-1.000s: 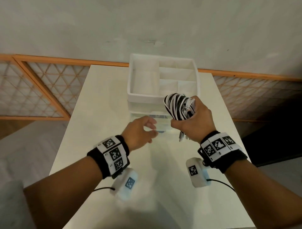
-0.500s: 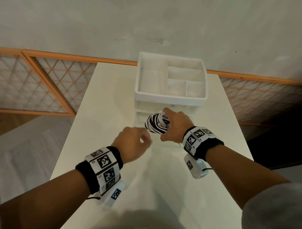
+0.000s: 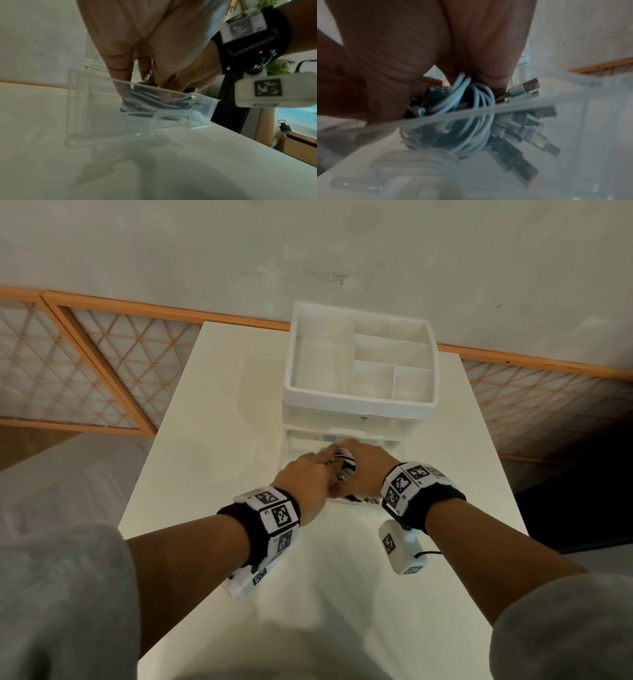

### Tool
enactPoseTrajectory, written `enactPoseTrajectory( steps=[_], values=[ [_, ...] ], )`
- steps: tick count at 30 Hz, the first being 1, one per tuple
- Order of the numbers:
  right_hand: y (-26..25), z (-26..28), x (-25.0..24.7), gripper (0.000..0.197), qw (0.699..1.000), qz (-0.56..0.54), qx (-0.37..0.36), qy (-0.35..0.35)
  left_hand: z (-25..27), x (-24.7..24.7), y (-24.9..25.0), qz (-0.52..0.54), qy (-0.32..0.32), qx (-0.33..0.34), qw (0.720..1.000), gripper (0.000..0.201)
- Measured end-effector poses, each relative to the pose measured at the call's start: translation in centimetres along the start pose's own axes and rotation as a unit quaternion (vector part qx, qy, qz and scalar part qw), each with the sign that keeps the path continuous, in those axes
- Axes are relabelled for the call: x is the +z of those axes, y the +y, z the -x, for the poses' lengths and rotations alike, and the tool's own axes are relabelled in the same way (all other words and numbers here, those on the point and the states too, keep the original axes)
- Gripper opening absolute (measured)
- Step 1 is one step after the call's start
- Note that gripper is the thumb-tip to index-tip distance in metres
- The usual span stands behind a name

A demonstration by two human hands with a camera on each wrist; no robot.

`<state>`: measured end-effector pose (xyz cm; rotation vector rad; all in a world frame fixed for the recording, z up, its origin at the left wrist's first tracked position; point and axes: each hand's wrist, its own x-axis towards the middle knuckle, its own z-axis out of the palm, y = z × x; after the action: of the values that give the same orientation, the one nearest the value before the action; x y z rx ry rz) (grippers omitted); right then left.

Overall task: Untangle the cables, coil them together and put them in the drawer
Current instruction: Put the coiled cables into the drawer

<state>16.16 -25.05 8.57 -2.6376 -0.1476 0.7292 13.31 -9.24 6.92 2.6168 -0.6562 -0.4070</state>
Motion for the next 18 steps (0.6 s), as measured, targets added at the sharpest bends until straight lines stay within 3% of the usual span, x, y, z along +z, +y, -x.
enactPoseTrajectory(
  steps=[6,9,12,15,18],
  values=[
    [0.2,3.0,-2.6,0.069,0.999,0.000,0.003,0.045,-0.3,-0.1,0.7,-0.053,-0.033,-0.033,0.997,0.045],
    [-0.4,5.4,-1.9,0.050,0.996,0.046,-0.025,0.072,-0.3,-0.1,1.2,-0.085,-0.042,-0.036,0.995,0.048],
    [-0.7,7.3,3.5,0.068,0.988,0.142,-0.030,0.050,-0.2,-0.2,1.2,-0.082,-0.044,-0.033,0.995,0.052],
    [0.2,7.8,8.3,0.068,0.964,0.204,-0.041,0.167,0.0,-0.5,1.3,-0.050,-0.052,-0.029,0.997,0.061],
    [2.3,6.5,9.2,0.056,0.934,0.206,-0.087,0.277,0.3,-0.9,1.5,-0.013,-0.037,-0.033,0.999,0.065]
  ],
)
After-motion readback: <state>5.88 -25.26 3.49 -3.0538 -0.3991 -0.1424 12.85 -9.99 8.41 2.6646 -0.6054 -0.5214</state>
